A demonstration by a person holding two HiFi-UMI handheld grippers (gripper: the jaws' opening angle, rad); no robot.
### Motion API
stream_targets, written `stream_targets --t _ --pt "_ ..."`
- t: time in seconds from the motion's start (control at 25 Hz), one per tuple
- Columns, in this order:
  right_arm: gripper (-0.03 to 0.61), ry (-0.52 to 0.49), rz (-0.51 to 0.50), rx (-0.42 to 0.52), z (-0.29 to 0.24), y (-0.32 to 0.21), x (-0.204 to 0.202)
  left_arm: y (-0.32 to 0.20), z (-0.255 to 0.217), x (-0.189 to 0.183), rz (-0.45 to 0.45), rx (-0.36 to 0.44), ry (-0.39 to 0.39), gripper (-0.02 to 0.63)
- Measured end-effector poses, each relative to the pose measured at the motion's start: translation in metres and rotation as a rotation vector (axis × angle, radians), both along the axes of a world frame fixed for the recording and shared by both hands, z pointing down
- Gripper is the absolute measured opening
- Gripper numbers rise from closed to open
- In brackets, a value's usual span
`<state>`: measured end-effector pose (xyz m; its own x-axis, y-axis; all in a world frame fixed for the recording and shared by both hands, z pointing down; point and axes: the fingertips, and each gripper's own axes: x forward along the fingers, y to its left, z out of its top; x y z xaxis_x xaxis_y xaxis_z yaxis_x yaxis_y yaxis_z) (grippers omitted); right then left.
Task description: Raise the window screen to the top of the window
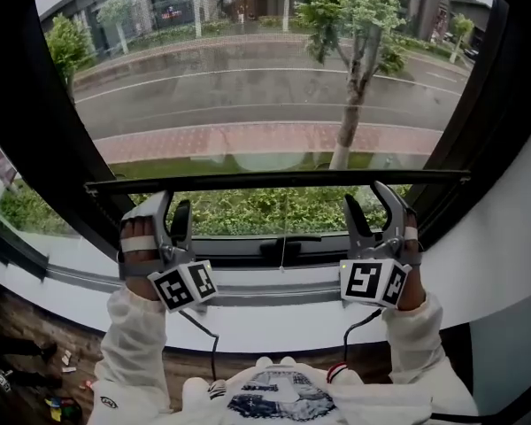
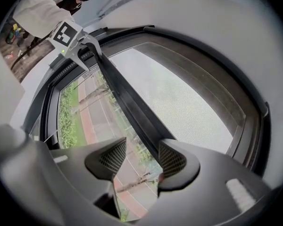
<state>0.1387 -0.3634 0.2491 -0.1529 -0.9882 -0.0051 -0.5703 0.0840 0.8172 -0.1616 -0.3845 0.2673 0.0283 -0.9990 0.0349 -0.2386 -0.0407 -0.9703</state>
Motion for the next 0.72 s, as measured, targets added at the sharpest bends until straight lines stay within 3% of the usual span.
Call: stream_targets --t 0.6,0.72 --pt "0.216 0.005 0.005 0.13 -0.015 0.004 -0.004 0.002 -0.019 -0.004 -0.018 0.095 -0.006 0.235" --pt "0.216 0.007 0.008 0.152 -0.025 0.013 -0.021 0.011 -0.029 -0.022 -0.019 0.113 -0.001 0.235"
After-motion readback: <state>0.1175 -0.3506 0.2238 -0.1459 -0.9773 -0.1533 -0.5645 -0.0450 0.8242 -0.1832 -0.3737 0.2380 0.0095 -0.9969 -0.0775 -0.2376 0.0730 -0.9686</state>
